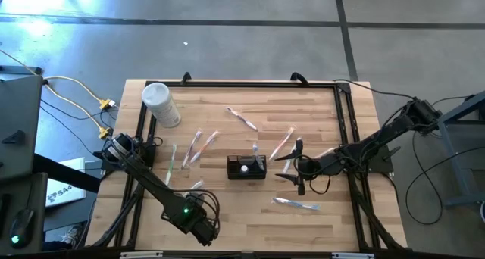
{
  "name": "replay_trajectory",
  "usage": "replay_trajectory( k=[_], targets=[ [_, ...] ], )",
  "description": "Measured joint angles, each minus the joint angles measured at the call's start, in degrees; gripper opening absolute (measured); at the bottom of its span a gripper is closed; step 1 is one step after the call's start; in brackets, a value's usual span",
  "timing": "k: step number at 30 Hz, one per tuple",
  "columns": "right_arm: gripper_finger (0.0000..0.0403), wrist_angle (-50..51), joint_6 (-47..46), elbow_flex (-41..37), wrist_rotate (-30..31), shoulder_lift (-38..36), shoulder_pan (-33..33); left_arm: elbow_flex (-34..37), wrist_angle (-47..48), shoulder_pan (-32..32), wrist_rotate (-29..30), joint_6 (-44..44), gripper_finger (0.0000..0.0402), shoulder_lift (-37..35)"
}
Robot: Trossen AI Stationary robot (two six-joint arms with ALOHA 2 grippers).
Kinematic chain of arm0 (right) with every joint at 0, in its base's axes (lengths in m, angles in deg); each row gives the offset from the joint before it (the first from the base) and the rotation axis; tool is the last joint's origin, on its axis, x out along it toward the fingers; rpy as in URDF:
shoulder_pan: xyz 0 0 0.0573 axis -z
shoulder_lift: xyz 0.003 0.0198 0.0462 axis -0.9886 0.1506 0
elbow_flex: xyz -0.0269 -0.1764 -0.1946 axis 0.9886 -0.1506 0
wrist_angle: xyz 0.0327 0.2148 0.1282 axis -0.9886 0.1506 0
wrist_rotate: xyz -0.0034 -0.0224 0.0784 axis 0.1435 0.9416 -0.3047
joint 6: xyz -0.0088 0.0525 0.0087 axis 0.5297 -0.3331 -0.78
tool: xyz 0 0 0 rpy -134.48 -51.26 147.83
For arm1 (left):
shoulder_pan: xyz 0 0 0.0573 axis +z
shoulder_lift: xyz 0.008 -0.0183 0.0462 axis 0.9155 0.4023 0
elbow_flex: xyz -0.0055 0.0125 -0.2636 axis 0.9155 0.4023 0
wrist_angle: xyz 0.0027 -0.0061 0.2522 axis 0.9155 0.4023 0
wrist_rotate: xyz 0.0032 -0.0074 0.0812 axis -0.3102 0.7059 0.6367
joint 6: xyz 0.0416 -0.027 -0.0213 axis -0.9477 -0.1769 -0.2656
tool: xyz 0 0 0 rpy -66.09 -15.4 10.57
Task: Pick & Place toothbrushing station
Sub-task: Put the blue mouthwash into the black wire organizer
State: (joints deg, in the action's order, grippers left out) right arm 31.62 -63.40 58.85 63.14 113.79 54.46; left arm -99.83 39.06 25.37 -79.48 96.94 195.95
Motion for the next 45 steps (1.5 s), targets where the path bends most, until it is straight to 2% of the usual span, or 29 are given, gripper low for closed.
replay_trajectory(
  k=[8, 16, 25, 30, 35, 38, 45],
  targets=[
    [0.0228, 0.05, -0.07, 0.00, 0.00, 0.00, 0.00, 0.02, 0.08, 0.01, -0.03, 1.45, 0.0253, 0.00],
    [0.0228, 0.09, -0.09, 0.00, 0.00, 0.00, -0.01, 4.86, -7.12, 0.02, -0.97, 2.47, 0.0253, 0.04],
    [0.0228, 0.11, -0.98, 0.00, 0.00, 0.00, 0.00, 5.07, -6.90, 0.01, -0.94, 1.09, 0.0251, 0.07],
    [0.0228, 0.13, -0.98, 0.00, 0.00, 0.00, -0.02, 5.07, -6.78, 0.02, -0.70, 0.26, 0.0211, 0.07],
    [0.0228, 0.13, -0.98, 0.00, 0.00, 0.00, -0.01, 5.07, -6.14, 0.04, -0.40, -1.46, 0.0139, 0.07],
    [0.0228, 0.13, -0.98, 0.00, 0.00, 0.00, 0.00, 5.07, -5.44, 0.37, 1.70, -4.73, 0.0092, 0.07],
    [0.0228, 0.20, -0.98, 0.00, 0.00, 0.00, 0.00, 5.07, -4.55, 1.27, 4.34, -11.67, 0.0087, 0.02]
  ],
)
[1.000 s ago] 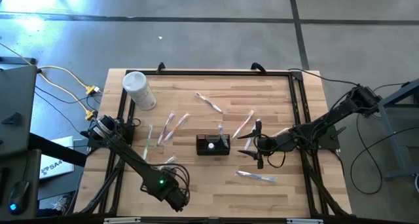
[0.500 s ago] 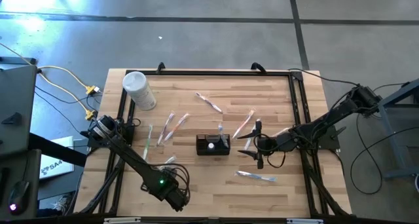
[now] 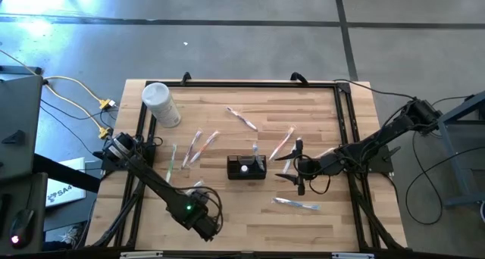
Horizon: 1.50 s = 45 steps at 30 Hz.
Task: Pick & Place toothbrushing station
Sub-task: Put the blue mouthwash into the black wire organizer
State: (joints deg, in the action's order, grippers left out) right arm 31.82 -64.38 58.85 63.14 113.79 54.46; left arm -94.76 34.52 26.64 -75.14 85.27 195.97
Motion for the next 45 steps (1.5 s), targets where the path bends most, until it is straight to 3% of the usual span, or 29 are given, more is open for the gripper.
replay_trajectory(
  k=[13, 23, 31, 36, 40, 45],
  targets=[
    [0.0228, 0.48, 0.00, 0.00, 0.02, 0.00, -0.02, -0.15, 0.31, 1.30, 2.61, -7.18, 0.0087, 0.59],
    [0.0228, 1.77, -2.62, 0.00, 0.04, 0.00, -0.02, -0.61, 8.48, 7.13, 3.28, -25.82, 0.0087, -0.17],
    [0.0228, 2.60, -6.22, 0.00, 0.04, 0.00, -0.02, -11.02, 20.11, 12.09, 7.90, -37.90, 0.0086, -0.42],
    [0.0228, 2.59, -6.47, -0.01, 0.05, 0.00, -0.13, -22.87, 26.10, 14.59, 13.03, -44.70, 0.0086, -0.49],
    [0.0228, 2.55, -6.47, -0.02, 0.14, 0.00, -0.13, -30.73, 24.31, 17.55, 20.85, -48.53, 0.0086, -0.57],
    [0.0228, 2.54, -6.64, -0.02, 0.26, 0.00, -0.13, -33.40, 18.74, 22.90, 20.01, -54.92, 0.0086, -0.22]
  ],
)
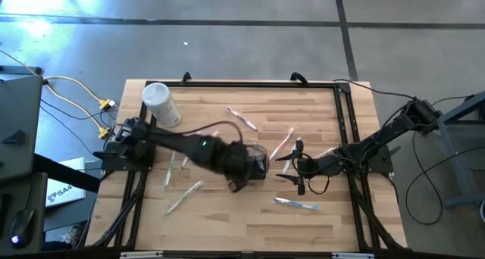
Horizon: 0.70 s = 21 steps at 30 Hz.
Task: Pick & Place toothbrushing station
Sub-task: Put the blue mouthwash into the black wire organizer
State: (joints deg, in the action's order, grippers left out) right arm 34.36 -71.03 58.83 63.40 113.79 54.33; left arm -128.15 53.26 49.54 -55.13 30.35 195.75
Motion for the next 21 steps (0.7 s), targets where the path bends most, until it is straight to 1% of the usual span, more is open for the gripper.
replay_trajectory(
  k=[7, 8, 11, 13, 15, 17, 19, 21],
  targets=[
    [0.0228, 0.50, 0.00, 0.00, 0.00, 0.00, 0.00, 0.02, -4.94, 4.42, -6.32, -6.68, 0.0086, 2.56],
    [0.0228, 0.56, -0.02, 0.00, 0.00, 0.00, 0.00, -0.02, -6.70, 4.86, -7.56, -7.26, 0.0086, 2.87],
    [0.0228, 0.74, -0.06, -0.02, 0.01, 0.02, 0.00, 0.03, -6.70, 5.82, -10.41, -8.18, 0.0086, 3.76],
    [0.0228, 0.74, -0.05, -0.02, 0.03, 0.02, 0.00, -0.14, -9.04, 6.52, -12.20, -8.67, 0.0086, 4.32],
    [0.0228, 0.70, -0.07, -0.02, 0.04, 0.02, 0.00, 0.07, -7.60, 7.18, -13.13, -8.57, 0.0086, 4.80],
    [0.0228, 0.70, -0.38, -0.02, 0.04, 0.02, 0.00, -0.11, -9.73, 7.66, -13.50, -8.60, 0.0086, 5.50],
    [0.0228, 0.70, -0.89, -0.02, 0.07, 0.02, 0.00, 0.01, -8.14, 8.19, -14.23, -8.59, 0.0086, 5.66],
    [0.0228, 0.73, -0.90, -0.02, 0.07, 0.02, 0.00, -0.05, -9.07, 8.21, -14.42, -8.71, 0.0086, 5.65]
  ],
)
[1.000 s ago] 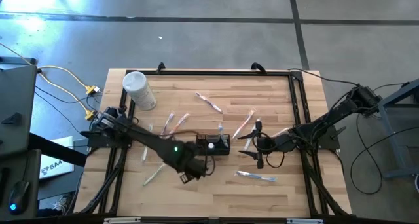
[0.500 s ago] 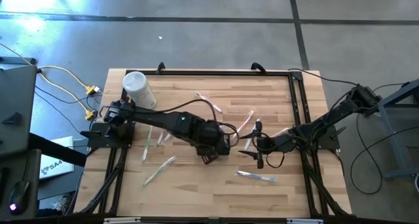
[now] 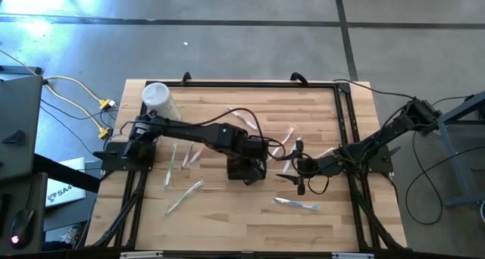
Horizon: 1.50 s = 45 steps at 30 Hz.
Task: Pick & Place toothbrushing station
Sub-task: Put the blue mouthwash into the black wire organizer
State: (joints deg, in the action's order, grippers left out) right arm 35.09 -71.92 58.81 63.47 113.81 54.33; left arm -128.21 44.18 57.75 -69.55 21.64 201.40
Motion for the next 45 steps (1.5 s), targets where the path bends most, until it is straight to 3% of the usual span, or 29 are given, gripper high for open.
replay_trajectory(
  k=[15, 45],
  targets=[
    [0.0228, 0.03, -0.02, 0.00, 0.13, 0.00, 0.00, -0.03, -1.79, -0.03, -3.10, -1.31, 0.0086, 2.48],
    [0.0228, 0.31, -0.33, 0.01, 0.11, 0.00, 0.00, -2.46, 2.09, 2.15, -2.54, -1.11, 0.0086, 3.79]
  ],
)
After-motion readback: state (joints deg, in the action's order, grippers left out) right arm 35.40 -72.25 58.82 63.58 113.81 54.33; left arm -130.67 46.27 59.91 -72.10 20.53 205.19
